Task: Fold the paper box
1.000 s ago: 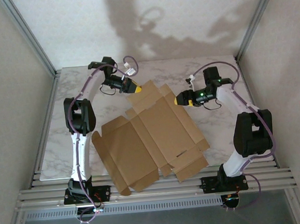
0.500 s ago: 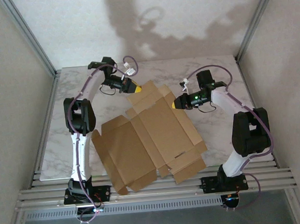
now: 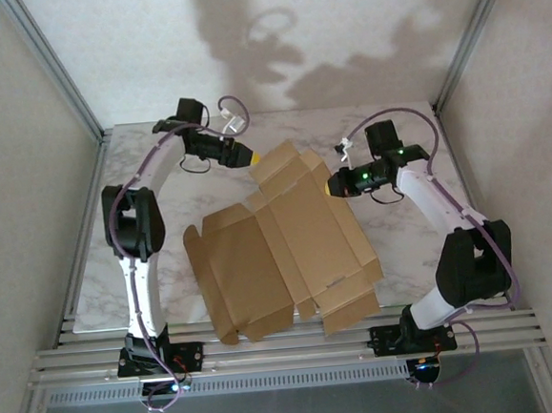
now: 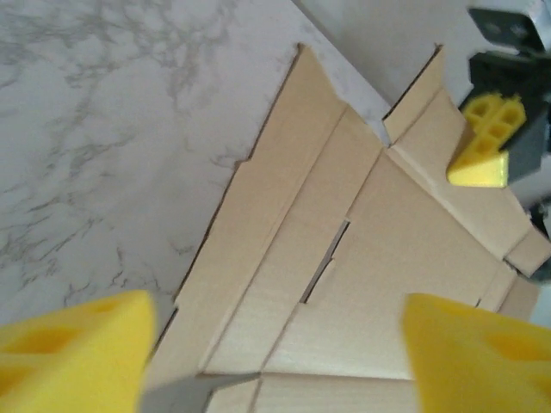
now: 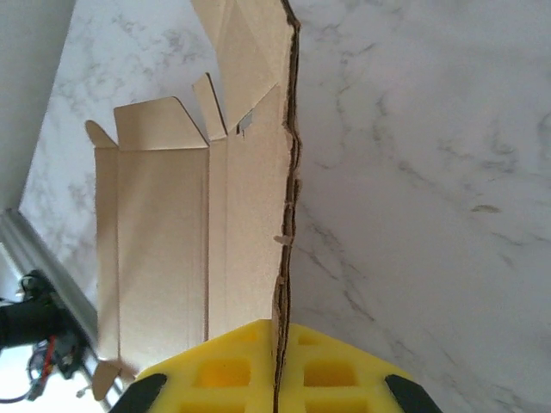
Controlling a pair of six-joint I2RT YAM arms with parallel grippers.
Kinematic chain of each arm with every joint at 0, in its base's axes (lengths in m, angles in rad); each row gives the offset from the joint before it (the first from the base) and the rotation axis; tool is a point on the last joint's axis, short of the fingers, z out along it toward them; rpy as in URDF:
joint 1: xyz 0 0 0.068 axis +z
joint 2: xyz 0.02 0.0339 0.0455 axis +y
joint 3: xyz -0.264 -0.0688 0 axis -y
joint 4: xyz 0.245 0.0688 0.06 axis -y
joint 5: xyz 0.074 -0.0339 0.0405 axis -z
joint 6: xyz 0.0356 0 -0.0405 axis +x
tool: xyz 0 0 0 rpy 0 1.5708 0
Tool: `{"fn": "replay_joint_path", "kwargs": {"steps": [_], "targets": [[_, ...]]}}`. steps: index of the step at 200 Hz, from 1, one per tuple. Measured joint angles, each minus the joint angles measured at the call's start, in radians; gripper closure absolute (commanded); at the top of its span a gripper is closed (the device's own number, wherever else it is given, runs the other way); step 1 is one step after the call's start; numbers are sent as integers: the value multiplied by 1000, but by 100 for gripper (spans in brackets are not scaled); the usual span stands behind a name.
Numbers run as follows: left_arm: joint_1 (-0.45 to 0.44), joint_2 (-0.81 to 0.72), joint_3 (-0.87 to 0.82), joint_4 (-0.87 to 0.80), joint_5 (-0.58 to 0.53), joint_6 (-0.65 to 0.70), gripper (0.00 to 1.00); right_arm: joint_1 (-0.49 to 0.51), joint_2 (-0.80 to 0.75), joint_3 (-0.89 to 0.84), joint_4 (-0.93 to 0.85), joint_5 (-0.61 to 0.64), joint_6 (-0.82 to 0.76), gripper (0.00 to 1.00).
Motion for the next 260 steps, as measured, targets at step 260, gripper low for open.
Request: {"fn": "replay_joint_path", "kwargs": {"steps": [260], "targets": [[-248, -121, -452, 436, -343, -379, 3, 113, 6, 212, -253, 390, -56, 100]]}}
